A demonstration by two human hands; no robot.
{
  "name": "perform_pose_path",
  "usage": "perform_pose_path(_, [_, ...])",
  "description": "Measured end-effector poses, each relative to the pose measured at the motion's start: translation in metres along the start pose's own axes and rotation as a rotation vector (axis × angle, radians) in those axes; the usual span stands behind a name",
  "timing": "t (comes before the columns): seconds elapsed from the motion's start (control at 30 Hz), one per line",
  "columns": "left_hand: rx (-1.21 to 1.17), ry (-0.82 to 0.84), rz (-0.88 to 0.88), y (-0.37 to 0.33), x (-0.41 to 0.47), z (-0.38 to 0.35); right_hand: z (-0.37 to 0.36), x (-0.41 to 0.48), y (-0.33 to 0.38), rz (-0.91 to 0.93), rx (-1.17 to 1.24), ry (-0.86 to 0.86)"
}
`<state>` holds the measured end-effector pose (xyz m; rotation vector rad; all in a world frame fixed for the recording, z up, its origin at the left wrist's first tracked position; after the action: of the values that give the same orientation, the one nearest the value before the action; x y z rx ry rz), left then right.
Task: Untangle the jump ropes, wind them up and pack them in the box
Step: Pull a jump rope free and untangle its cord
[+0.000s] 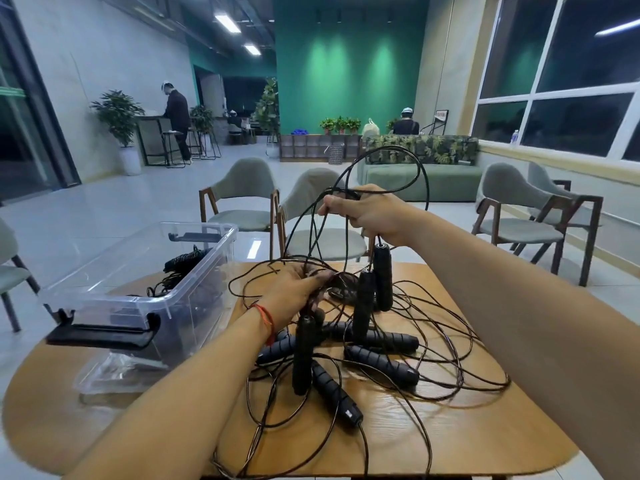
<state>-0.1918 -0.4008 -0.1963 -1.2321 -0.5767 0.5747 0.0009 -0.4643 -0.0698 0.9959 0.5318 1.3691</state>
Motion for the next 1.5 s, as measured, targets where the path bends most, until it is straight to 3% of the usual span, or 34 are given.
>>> perform_pose_path(0.17, [0.083, -0.086, -0.04, -0.003, 0.0, 0.002, 0.007, 0.014, 0.0, 0.007, 0.018, -0.102])
perform_pose_path(0.3, [-0.05, -0.076, -0.053, -0.009, 0.002, 0.008, 0.023, 0.018, 0.02, 0.023, 0.05, -0.128])
perform_pose_path(0.43, [-0.007, -0.084, -0.037, -0.01, 0.006, 0.007, 0.035, 0.022, 0.041, 0.05, 0.097, -0.135])
perform_pose_path(0.63, [-0.071, -0.121, -0.049, -0.018, 0.008, 0.002, 0.043, 0.023, 0.052, 0.01, 0.003, -0.077])
perform_pose_path(0.83, [-0.232, -0.025, -0.017, -0.026, 0.007, -0.002, 0.049, 0.029, 0.044, -0.148, -0.267, -0.089])
perform_pose_path(1.03, [0.029, -0.202, 0.012, -0.029, 0.008, 0.005, 0.054, 0.019, 0.047, -0.277, -0.656, -0.003])
perform_pose_path(1.27, [0.29, -0.368, -0.079, -0.061, 0.007, 0.032, 0.053, 0.016, 0.009, -0.415, -0.559, 0.121])
perform_pose_path(1.5, [0.356, -0.424, -0.233, -0.133, 0.011, 0.045, 0.037, 0.011, 0.001, -0.577, -0.608, 0.291])
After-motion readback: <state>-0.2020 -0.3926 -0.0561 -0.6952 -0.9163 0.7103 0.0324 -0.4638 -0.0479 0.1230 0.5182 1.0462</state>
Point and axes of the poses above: each hand's wrist, its own x-axis towards the middle knuckle, its own z-axis out of the back of the hand, y = z × x, the point moved 1 cm from there along x, towards the middle knuckle, and after that the axes turned 3 degrees about x, right-handed, at the moved point
